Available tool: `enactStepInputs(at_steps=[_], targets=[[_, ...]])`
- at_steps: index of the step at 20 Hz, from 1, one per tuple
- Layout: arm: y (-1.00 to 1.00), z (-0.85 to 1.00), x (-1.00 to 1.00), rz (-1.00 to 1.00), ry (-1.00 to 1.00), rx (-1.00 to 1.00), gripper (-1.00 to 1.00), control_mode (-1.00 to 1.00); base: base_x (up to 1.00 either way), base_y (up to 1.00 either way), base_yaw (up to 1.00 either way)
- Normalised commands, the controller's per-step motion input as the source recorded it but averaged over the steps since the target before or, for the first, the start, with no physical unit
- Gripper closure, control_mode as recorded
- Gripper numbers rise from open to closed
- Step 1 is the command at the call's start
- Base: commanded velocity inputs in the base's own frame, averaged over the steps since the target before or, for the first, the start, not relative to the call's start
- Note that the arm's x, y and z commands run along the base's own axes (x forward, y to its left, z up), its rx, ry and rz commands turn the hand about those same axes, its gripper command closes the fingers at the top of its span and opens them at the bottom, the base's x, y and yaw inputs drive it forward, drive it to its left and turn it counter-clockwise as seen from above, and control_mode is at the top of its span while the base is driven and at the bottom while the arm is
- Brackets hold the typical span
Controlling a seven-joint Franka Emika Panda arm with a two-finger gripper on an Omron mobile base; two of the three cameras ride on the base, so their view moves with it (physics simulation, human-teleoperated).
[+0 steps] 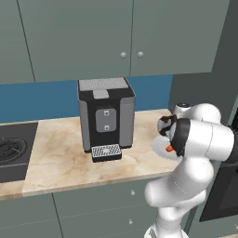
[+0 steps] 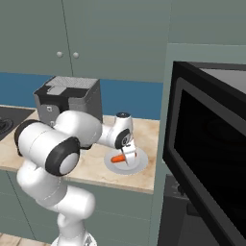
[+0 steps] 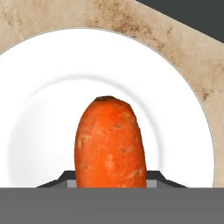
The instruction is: Pick the carrot from the counter and place it in the microwave. Then turn on the microwave.
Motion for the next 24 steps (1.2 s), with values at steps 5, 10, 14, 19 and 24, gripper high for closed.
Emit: enactStepInputs(at_steps=[5, 10, 14, 19, 24], targets=[[0.00, 0.37, -0.36, 0.00, -0.01, 0.00, 1.00, -1.00, 0.00, 0.00, 0.00], [0.00, 0.37, -0.13, 0.00, 0.00, 0.00, 1.00, -1.00, 0.00, 0.00, 0.00], [0.00, 0.49, -0.19, 0.00, 0.00, 0.00, 1.00, -1.00, 0.00, 0.00, 0.00], [0.09, 0.45, -0.13, 0.05, 0.04, 0.00, 1.00, -1.00, 0.00, 0.00, 0.00], [0.21, 0.39, -0.33, 0.03, 0.01, -0.01, 1.00, -1.00, 0.00, 0.00, 0.00]])
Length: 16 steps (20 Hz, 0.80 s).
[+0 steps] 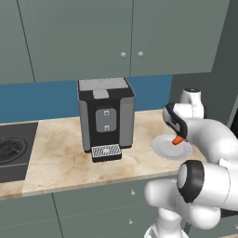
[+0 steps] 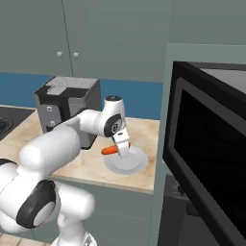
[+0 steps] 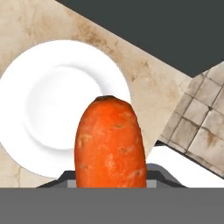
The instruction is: Pick the carrot from the counter and place it in the microwave. Then turn on the microwave.
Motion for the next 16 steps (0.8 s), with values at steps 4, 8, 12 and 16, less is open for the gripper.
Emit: enactStepInputs(at_steps=[4, 8, 12, 16], targets=[[0.31, 0.29, -0.49, 0.01, 0.00, -0.01, 1.00, -1.00, 0.00, 0.00, 0.00], [0.26, 0.34, -0.62, 0.00, 0.00, 0.00, 1.00, -1.00, 0.00, 0.00, 0.00], [0.22, 0.44, -0.66, 0.00, -0.01, 0.00, 1.00, -1.00, 0.00, 0.00, 0.00], [0.19, 0.40, -0.65, 0.03, -0.04, -0.03, 1.00, -1.00, 0.00, 0.00, 0.00]])
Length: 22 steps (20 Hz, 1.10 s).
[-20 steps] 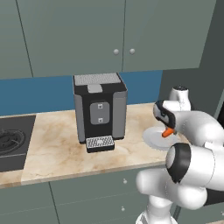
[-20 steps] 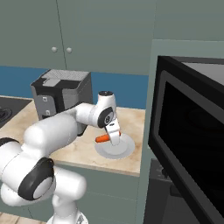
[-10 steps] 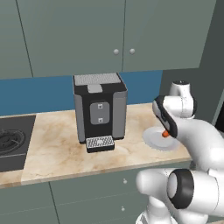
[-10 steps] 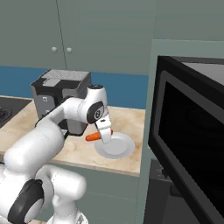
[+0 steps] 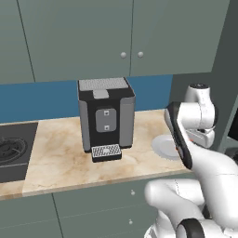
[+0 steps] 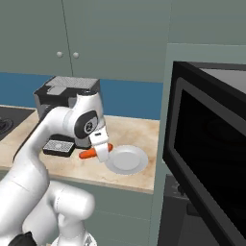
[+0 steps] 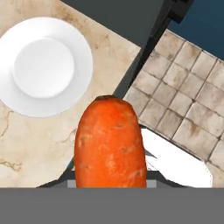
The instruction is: Pick the carrot from the counter and place it in the microwave. Then turn on the microwave.
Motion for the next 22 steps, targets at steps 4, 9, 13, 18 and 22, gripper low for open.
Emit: enactStepInputs(at_steps=[4, 9, 13, 18, 22], targets=[[0.18, 0.47, -0.63, 0.02, -0.02, 0.00, 1.00, -1.00, 0.00, 0.00, 0.00], [0.14, 0.51, -0.66, 0.00, -0.02, 0.00, 1.00, -1.00, 0.00, 0.00, 0.00], [0.12, 0.45, -0.57, 0.00, 0.00, 0.00, 1.00, -1.00, 0.00, 0.00, 0.00], [0.01, 0.46, -0.56, 0.00, 0.00, 0.00, 1.00, -1.00, 0.00, 0.00, 0.00], [0.00, 0.47, -0.49, -0.07, 0.00, 0.00, 1.00, -1.00, 0.00, 0.00, 0.00]])
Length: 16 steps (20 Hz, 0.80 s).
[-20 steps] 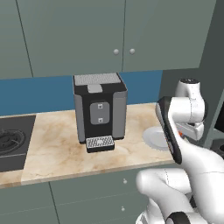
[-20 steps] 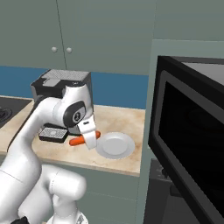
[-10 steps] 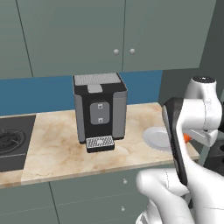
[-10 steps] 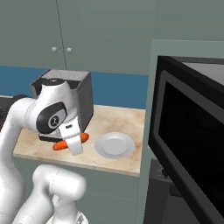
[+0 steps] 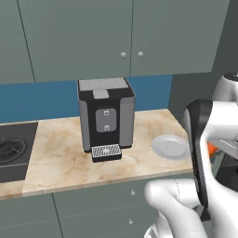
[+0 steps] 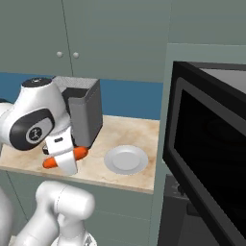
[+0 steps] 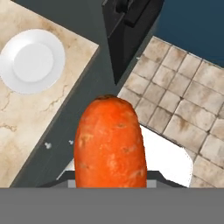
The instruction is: Pick the carrot from the counter and place it in the microwave. Then turn on the microwave.
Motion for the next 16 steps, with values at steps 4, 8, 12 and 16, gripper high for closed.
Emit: enactStepInputs(at_steps=[4, 8, 12, 16], targets=[[0.00, 0.43, -0.48, -0.14, 0.00, 0.02, 1.00, -1.00, 0.00, 0.00, 0.00], [0.00, 0.36, -0.47, -0.16, 0.00, 0.02, 1.00, -1.00, 0.00, 0.00, 0.00], [0.01, 0.30, -0.45, -0.12, 0.00, 0.00, 1.00, -1.00, 0.00, 0.00, 0.00], [0.00, 0.07, -0.44, -0.03, 0.00, 0.00, 1.00, -1.00, 0.00, 0.00, 0.00]])
